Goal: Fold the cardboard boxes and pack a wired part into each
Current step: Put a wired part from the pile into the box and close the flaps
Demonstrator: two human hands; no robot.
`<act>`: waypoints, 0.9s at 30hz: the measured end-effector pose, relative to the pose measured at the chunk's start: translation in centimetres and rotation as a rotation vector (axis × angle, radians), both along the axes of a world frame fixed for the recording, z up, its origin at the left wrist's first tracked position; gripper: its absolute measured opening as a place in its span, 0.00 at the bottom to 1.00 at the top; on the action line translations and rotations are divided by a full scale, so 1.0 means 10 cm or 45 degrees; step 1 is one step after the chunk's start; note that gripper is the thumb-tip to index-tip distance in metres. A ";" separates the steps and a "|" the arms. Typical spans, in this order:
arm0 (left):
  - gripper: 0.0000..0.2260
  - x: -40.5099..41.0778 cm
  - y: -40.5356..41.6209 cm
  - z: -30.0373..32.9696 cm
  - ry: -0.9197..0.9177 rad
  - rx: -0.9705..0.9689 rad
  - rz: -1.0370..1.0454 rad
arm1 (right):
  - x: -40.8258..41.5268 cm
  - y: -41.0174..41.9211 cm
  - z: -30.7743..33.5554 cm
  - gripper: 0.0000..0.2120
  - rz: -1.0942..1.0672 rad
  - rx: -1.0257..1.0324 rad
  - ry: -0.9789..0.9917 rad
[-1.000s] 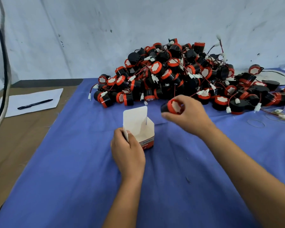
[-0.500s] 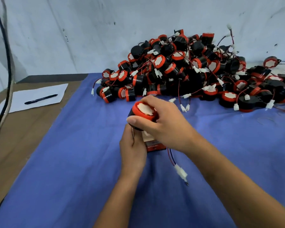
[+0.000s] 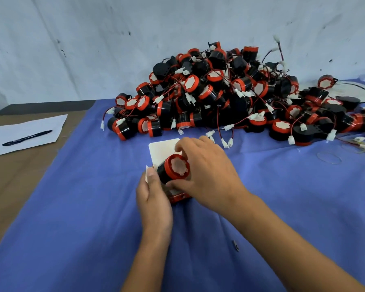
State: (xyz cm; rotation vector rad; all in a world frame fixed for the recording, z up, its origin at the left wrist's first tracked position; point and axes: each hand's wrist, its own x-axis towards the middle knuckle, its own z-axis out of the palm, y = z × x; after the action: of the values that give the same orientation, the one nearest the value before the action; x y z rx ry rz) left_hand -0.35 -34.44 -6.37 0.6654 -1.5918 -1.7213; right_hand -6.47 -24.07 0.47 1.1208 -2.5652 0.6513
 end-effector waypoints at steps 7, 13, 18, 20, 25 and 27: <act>0.19 -0.04 -0.02 -0.02 -0.020 -0.108 0.073 | 0.14 -0.04 0.16 0.16 0.031 0.306 0.184; 0.17 -0.02 -0.04 0.00 -0.071 -0.176 0.057 | 0.09 -0.03 0.15 0.17 -0.009 0.257 0.126; 0.15 0.02 -0.11 0.07 -0.056 -0.130 -0.112 | 0.00 -0.02 0.10 0.21 0.107 0.327 0.183; 0.15 0.03 -0.10 0.09 -0.078 -0.148 -0.182 | -0.01 -0.02 0.06 0.18 0.149 0.348 0.167; 0.16 0.04 -0.10 0.08 -0.055 -0.149 -0.157 | -0.04 0.02 0.02 0.13 0.193 0.345 0.068; 0.19 0.03 -0.09 0.07 -0.055 -0.189 -0.141 | -0.07 0.04 0.04 0.12 0.165 0.330 -0.013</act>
State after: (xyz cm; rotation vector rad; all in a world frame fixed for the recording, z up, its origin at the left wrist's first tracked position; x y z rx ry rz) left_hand -0.08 -35.29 -5.63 0.5542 -1.7968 -1.6565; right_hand -7.17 -23.72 0.88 1.3765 -2.6588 0.3582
